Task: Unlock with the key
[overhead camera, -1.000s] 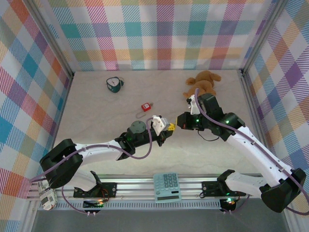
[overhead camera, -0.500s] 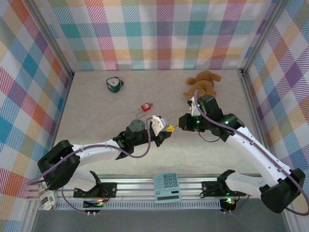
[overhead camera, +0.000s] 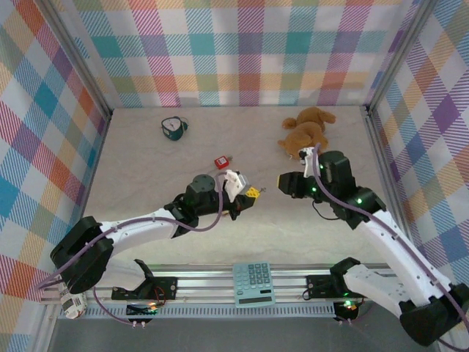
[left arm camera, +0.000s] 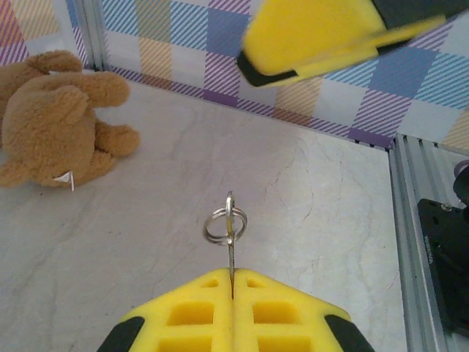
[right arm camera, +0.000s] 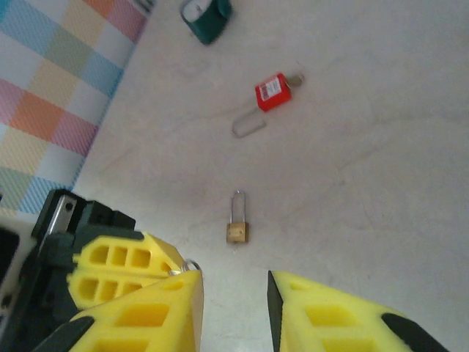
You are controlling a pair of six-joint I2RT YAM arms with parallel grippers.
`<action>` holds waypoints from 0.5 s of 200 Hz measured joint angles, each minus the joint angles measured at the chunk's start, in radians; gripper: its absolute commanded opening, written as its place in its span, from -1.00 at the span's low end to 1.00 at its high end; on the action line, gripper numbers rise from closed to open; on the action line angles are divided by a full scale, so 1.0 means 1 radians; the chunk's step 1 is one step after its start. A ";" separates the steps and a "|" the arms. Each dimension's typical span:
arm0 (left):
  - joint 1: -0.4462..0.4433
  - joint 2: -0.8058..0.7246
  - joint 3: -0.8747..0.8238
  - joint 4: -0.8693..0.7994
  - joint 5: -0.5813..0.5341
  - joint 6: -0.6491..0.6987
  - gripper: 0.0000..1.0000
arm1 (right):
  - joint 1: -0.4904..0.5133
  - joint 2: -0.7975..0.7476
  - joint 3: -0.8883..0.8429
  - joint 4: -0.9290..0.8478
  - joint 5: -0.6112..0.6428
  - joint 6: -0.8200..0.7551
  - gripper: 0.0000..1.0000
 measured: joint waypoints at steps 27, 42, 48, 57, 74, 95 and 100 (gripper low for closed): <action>0.045 -0.019 0.026 -0.073 0.074 -0.045 -1.00 | -0.011 -0.002 -0.104 0.145 -0.111 -0.069 -0.42; 0.064 -0.022 0.029 -0.100 0.117 -0.068 -1.00 | -0.011 0.016 -0.140 0.212 -0.175 -0.093 -0.44; 0.068 -0.023 0.030 -0.109 0.132 -0.075 -1.00 | -0.011 0.024 -0.148 0.232 -0.197 -0.101 -0.44; 0.074 -0.023 0.030 -0.121 0.152 -0.086 -1.00 | -0.011 0.036 -0.153 0.257 -0.231 -0.113 -0.44; 0.079 -0.023 0.030 -0.137 0.187 -0.100 -1.00 | -0.011 0.060 -0.153 0.305 -0.281 -0.134 -0.45; 0.084 -0.023 0.035 -0.158 0.221 -0.116 -1.00 | -0.011 0.089 -0.153 0.338 -0.336 -0.150 -0.46; 0.085 -0.023 0.037 -0.159 0.230 -0.119 -1.00 | -0.011 0.097 -0.153 0.343 -0.348 -0.153 -0.46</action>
